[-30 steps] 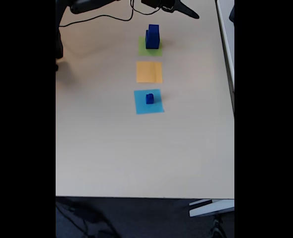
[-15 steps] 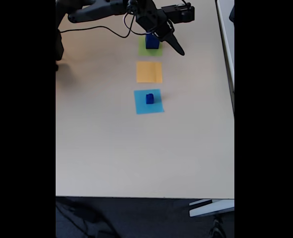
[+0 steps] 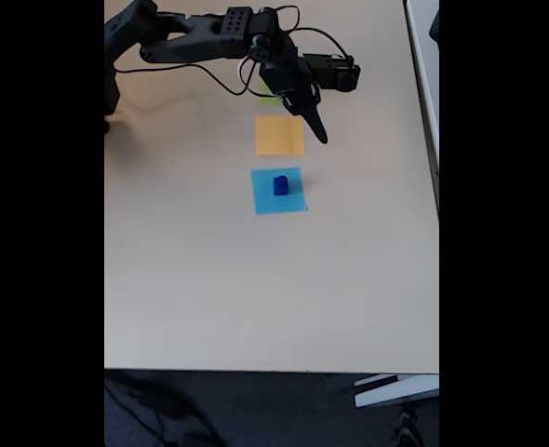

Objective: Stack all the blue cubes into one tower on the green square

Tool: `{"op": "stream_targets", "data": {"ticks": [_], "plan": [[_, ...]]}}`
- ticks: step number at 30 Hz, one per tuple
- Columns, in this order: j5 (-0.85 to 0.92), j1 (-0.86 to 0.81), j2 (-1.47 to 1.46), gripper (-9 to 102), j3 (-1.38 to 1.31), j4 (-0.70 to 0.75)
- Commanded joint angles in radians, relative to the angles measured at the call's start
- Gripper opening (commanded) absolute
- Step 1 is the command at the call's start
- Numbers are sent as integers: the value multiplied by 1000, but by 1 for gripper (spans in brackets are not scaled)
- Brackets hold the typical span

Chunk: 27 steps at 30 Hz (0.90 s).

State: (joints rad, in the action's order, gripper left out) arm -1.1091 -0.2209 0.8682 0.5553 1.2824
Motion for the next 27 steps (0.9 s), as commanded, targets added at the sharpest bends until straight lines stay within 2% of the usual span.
{"op": "stream_targets", "data": {"ticks": [1,8,20,27], "plan": [[18,-21,17,28,-58,28],[55,-84,2,24,-92,106],[91,-124,-94,24,-101,92],[103,-130,-106,20,-101,109]]}}
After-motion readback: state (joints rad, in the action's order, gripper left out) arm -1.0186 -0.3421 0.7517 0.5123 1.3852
